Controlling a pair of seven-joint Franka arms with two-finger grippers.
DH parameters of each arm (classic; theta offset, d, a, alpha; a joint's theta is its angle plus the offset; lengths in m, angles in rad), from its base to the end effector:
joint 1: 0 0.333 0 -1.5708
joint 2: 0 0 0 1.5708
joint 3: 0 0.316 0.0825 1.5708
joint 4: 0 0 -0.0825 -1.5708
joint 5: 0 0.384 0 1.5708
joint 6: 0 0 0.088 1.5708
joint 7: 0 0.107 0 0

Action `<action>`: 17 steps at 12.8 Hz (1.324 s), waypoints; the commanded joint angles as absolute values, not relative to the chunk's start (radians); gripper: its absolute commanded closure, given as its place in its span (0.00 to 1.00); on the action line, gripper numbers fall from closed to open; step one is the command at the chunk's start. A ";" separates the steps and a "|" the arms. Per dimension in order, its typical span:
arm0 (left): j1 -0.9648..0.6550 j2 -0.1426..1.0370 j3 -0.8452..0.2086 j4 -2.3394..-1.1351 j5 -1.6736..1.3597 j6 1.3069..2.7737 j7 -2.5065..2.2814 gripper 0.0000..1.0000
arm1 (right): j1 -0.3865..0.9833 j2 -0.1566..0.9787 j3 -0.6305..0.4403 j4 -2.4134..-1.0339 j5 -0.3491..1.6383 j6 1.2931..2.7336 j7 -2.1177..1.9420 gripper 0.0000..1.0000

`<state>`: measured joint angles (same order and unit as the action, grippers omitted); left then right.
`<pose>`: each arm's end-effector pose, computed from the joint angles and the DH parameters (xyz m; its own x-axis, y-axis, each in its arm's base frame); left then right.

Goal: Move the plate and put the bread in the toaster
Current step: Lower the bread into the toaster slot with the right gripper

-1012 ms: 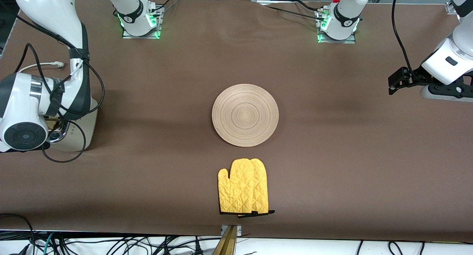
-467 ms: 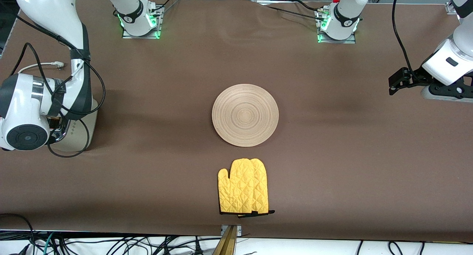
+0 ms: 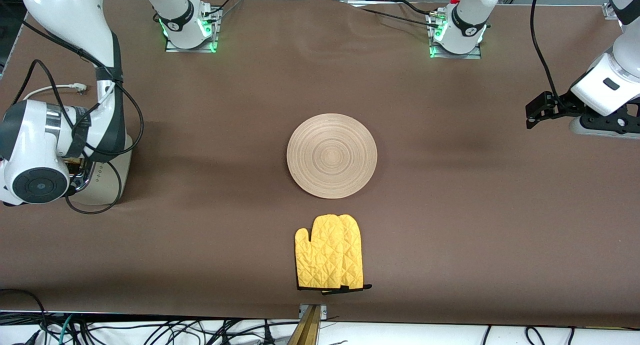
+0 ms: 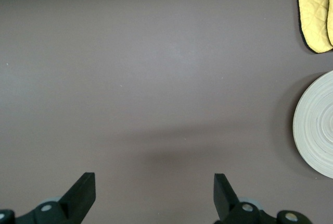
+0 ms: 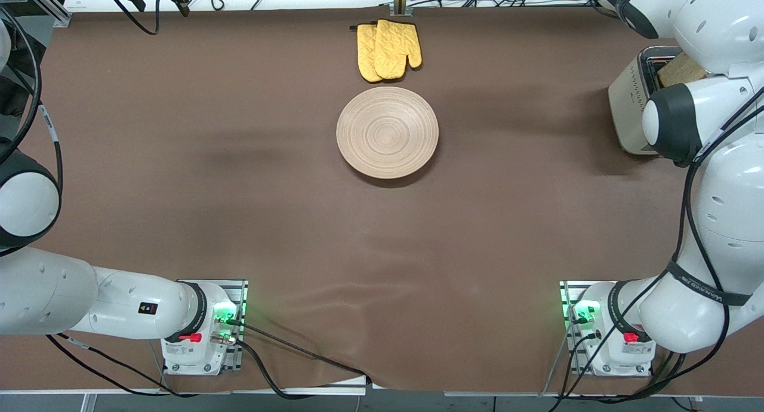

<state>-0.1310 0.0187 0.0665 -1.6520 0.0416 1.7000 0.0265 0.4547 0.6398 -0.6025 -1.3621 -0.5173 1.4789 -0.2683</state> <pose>0.5689 -0.0331 0.5869 0.9950 -0.0962 0.0281 -0.0949 -0.9945 -0.0434 0.6624 -0.0674 0.4044 0.8341 -0.0408 -0.5501 0.3669 -0.7036 0.6085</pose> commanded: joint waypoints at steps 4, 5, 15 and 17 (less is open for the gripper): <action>-0.126 0.025 0.069 -1.631 0.025 1.681 0.052 0.00 | 0.448 0.663 -0.601 -1.368 -0.540 1.523 -0.255 1.00; -0.126 0.025 0.069 -1.631 0.025 1.681 0.052 0.00 | 0.452 0.670 -0.600 -1.368 -0.538 1.526 -0.239 1.00; -0.126 0.025 0.069 -1.631 0.023 1.683 0.052 0.00 | 0.451 0.660 -0.604 -1.293 -0.390 1.514 -0.236 0.00; -0.127 0.026 0.069 -1.631 0.023 1.683 0.051 0.00 | 0.454 0.612 -0.614 -1.249 -0.239 1.513 -0.233 0.00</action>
